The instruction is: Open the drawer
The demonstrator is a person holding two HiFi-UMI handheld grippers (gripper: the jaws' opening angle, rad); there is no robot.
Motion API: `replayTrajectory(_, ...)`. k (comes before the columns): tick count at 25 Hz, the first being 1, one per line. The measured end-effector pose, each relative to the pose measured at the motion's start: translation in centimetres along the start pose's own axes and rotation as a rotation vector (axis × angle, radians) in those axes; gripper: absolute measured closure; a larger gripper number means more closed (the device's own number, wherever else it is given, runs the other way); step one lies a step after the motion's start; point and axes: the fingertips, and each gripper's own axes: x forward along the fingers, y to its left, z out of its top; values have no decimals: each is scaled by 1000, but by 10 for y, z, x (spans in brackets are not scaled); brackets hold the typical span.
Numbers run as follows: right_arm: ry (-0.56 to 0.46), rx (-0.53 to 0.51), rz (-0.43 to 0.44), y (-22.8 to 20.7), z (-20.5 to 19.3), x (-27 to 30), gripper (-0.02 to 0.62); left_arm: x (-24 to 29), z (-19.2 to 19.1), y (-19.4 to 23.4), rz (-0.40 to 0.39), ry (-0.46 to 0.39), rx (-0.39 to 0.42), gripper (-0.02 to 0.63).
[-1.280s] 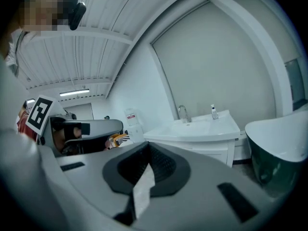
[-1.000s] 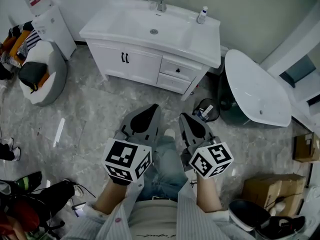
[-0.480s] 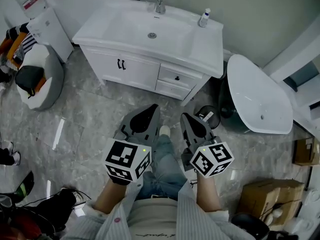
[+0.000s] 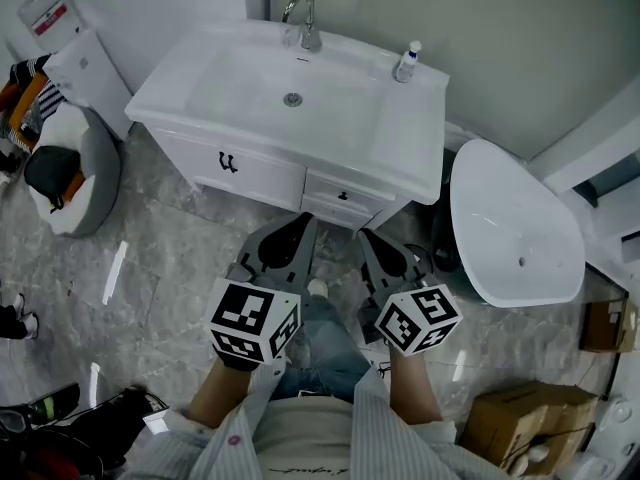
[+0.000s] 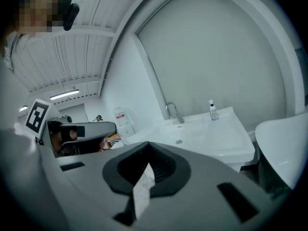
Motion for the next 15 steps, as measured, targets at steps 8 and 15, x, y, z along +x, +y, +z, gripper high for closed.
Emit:
replayTrajectory(8,14,-12,27,-53,38,45,591,76,24,10,13,-4,11,591)
replayTrajectory(15,26,-38,48,-85,55,69,591,125,29,13,15,-10,6,591)
